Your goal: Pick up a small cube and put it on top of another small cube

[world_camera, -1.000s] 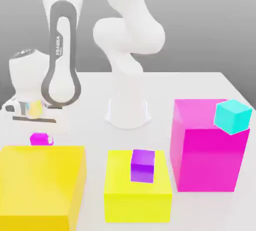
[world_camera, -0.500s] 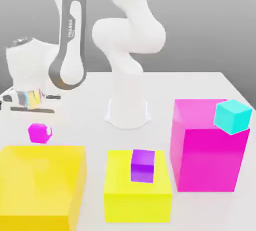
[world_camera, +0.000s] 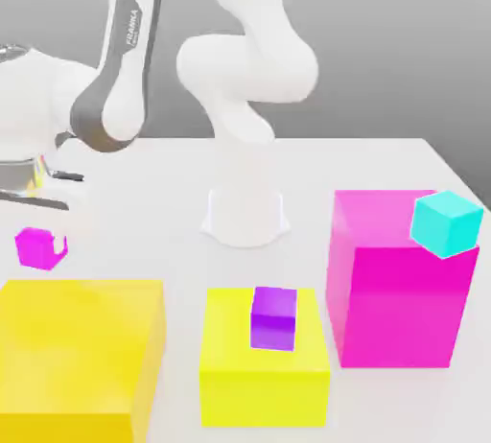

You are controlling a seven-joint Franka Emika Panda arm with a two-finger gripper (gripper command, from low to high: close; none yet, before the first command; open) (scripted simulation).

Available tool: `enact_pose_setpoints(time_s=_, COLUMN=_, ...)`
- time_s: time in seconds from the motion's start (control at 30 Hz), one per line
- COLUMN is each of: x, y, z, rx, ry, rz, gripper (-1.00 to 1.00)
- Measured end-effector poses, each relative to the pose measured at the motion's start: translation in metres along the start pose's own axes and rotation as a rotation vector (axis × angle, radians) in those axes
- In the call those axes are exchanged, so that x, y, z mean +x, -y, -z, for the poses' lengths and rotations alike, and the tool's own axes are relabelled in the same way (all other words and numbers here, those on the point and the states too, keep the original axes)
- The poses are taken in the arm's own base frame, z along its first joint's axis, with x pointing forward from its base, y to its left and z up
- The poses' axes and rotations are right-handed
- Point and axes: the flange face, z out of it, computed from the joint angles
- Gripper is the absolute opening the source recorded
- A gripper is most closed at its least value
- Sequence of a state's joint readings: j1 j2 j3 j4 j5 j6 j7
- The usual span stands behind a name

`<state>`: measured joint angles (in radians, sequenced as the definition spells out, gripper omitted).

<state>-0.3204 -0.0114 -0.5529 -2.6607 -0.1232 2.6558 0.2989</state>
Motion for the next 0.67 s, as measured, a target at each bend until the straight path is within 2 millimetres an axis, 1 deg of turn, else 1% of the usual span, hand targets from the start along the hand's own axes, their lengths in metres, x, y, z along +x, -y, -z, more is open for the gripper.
enact_pose_setpoints(time_s=0.13, x=0.037, y=0.027, z=0.032, rx=-0.002, ry=-0.003, rz=-0.070, gripper=-1.00)
enact_pose_setpoints(time_s=0.27, x=0.064, y=0.071, z=0.066, rx=0.013, ry=0.001, rz=-0.110, gripper=-1.00)
enact_pose_setpoints(time_s=0.4, x=0.084, y=0.115, z=0.102, rx=0.040, ry=0.016, rz=-0.153, gripper=-1.00)
enact_pose_setpoints(time_s=0.43, x=0.087, y=0.123, z=0.103, rx=0.046, ry=0.021, rz=-0.161, gripper=-1.00)
enact_pose_setpoints(time_s=0.47, x=0.088, y=0.127, z=0.094, rx=0.050, ry=0.023, rz=-0.166, gripper=-1.00)
enact_pose_setpoints(time_s=0.53, x=0.090, y=0.130, z=0.064, rx=0.051, ry=0.024, rz=-0.173, gripper=-1.00)
enact_pose_setpoints(time_s=0.57, x=0.090, y=0.130, z=0.054, rx=0.051, ry=0.024, rz=-0.174, gripper=1.00)
enact_pose_setpoints(time_s=0.67, x=0.090, y=0.130, z=0.054, rx=0.051, ry=0.024, rz=-0.174, gripper=1.00)
